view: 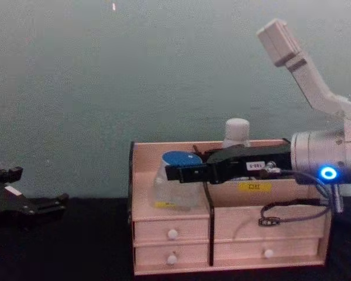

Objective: Pick up the facial cleanser and watermelon frost from the table and place them into the tiered storage box.

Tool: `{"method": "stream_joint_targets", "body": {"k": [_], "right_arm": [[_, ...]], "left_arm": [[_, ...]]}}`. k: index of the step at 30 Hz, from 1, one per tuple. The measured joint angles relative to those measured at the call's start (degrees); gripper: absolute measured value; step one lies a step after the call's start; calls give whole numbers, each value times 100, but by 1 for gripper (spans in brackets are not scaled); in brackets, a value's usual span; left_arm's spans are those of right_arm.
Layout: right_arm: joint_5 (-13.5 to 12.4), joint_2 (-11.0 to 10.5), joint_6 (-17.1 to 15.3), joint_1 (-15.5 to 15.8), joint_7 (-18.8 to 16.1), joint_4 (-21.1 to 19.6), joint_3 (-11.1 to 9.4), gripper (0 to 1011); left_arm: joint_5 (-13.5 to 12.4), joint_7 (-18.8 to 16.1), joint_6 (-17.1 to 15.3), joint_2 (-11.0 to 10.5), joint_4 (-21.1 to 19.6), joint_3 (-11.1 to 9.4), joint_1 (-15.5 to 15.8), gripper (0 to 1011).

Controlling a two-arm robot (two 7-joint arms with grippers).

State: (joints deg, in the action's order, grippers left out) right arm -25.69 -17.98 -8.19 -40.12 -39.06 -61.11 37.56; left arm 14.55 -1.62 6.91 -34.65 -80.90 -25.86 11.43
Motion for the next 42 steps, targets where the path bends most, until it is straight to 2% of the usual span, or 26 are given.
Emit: {"method": "stream_joint_targets", "body": {"k": [23,42], "right_arm": [[174,475,-20,-416,19,829,-52,729],[276,697,0,-583,-66,1353,-143,729]], "left_arm": [[0,0,0,0,0,0,0,1001],[0,0,0,0,0,0,0,1002]]}}
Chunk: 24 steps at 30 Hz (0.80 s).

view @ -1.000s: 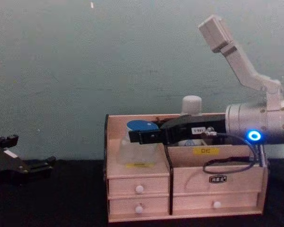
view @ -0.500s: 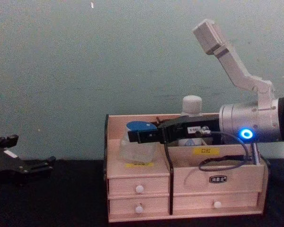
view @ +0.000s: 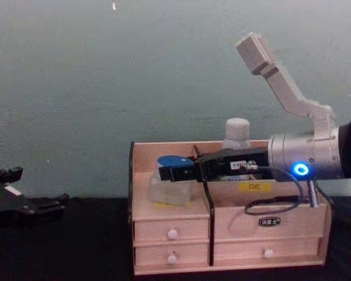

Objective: Pick up the facial cleanser and watermelon frost from the table and place them into the tiered storage box.

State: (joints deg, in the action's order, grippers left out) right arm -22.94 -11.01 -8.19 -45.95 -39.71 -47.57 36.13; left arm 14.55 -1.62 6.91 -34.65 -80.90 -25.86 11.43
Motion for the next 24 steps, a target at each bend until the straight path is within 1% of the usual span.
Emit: {"method": "stream_joint_targets", "body": {"k": [17,24], "right_arm": [[71,122,-11,-24,65,157,-108,730],[75,124,-9,-24,73,161,-111,729]], "left_arm": [[0,0,0,0,0,0,0,1001],[0,0,0,0,-1,0,0,1002]]}}
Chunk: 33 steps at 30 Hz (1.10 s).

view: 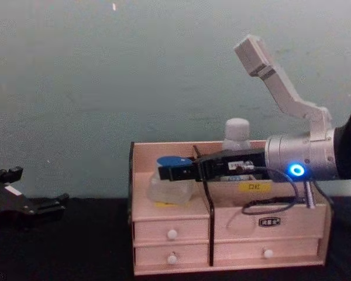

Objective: Pick up the facial cleanser and watermelon frost from the table and place them into the tiered storage box.

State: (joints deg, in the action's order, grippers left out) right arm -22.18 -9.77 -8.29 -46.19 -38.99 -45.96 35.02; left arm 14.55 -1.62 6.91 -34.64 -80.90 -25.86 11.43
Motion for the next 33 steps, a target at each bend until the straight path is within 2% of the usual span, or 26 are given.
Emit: {"method": "stream_joint_targets", "body": {"k": [18,23,28,33], "right_arm": [[0,-5,1,3,-1,-4,10,730],[3,-8,-5,4,-5,-5,13,826],[4,-9,-7,4,-6,-6,13,984],[3,-9,-7,4,-6,-8,13,1003]], "left_arm": [[0,0,0,0,0,0,0,1001],[0,0,0,0,0,0,0,1001],[0,0,0,0,1,0,0,1001],[0,-1,0,0,0,0,0,1001]]}}
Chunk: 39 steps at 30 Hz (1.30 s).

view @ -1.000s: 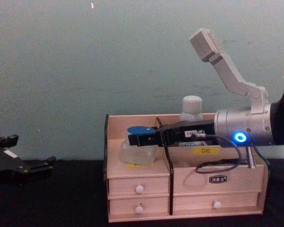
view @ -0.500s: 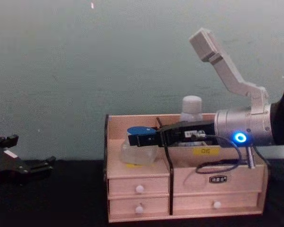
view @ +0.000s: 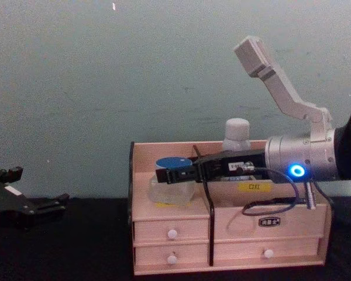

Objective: Pick up the facial cleanser and watermelon frost from the table and place them into the tiered storage box.

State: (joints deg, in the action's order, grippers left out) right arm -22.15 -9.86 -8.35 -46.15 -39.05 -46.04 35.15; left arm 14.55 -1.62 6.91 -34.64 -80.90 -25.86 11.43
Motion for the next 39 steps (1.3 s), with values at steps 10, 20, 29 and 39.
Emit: {"method": "stream_joint_targets", "body": {"k": [10,20,29,39], "right_arm": [[0,0,0,-1,0,0,0,1003],[48,-103,64,168,144,-397,-65,1003],[-85,-502,18,633,201,-1459,-228,1002],[-540,-1400,-143,1438,163,-2847,-538,1002]], "left_arm": [[0,0,0,0,0,0,0,1001],[0,0,0,0,0,0,0,1001],[0,0,0,0,0,0,0,1001],[0,0,0,0,0,0,0,1001]]}}
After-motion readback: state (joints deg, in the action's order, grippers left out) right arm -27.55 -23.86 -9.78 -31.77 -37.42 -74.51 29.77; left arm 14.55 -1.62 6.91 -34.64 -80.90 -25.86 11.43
